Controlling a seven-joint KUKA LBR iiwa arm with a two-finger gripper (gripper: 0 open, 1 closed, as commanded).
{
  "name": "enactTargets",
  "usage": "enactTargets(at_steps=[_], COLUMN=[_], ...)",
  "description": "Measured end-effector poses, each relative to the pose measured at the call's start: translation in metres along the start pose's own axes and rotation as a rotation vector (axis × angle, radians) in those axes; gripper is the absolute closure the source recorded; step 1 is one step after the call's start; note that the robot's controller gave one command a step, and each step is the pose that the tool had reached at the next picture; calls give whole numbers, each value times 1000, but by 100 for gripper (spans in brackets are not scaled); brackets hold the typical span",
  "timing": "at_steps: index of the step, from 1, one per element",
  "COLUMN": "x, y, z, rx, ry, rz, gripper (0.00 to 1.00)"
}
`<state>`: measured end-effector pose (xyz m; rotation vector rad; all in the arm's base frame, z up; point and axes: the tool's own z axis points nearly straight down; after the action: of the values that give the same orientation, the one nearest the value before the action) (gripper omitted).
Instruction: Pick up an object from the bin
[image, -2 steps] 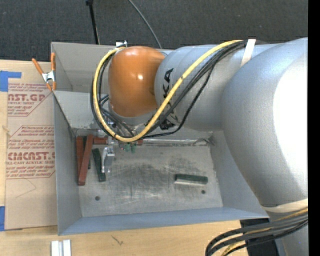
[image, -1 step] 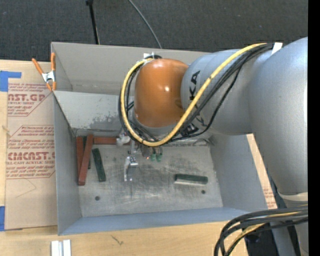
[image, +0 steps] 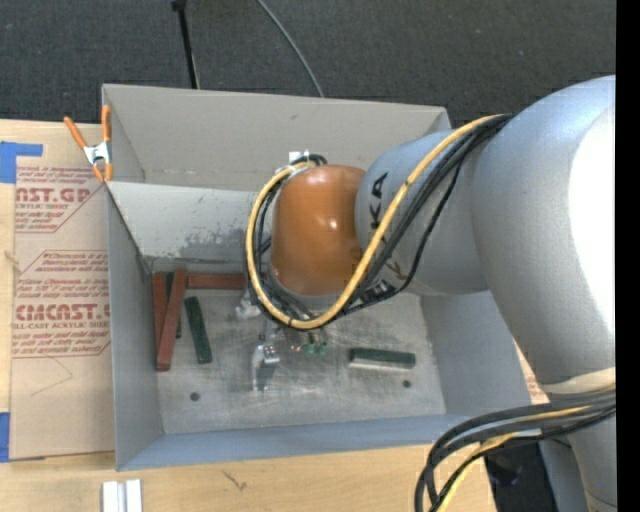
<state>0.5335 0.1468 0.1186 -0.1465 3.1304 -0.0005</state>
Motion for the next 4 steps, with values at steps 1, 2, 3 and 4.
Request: enactTargets(at_steps=[1, 2, 3, 4], x=[12, -8, 4, -6], y=[-43, -73, -95, -149], z=[-6, 10, 32, 17], rx=[-3, 1, -3, -4], ry=[13, -1, 8, 10], rz=[-109, -110, -137, -164], gripper=[0, 0, 0, 0])
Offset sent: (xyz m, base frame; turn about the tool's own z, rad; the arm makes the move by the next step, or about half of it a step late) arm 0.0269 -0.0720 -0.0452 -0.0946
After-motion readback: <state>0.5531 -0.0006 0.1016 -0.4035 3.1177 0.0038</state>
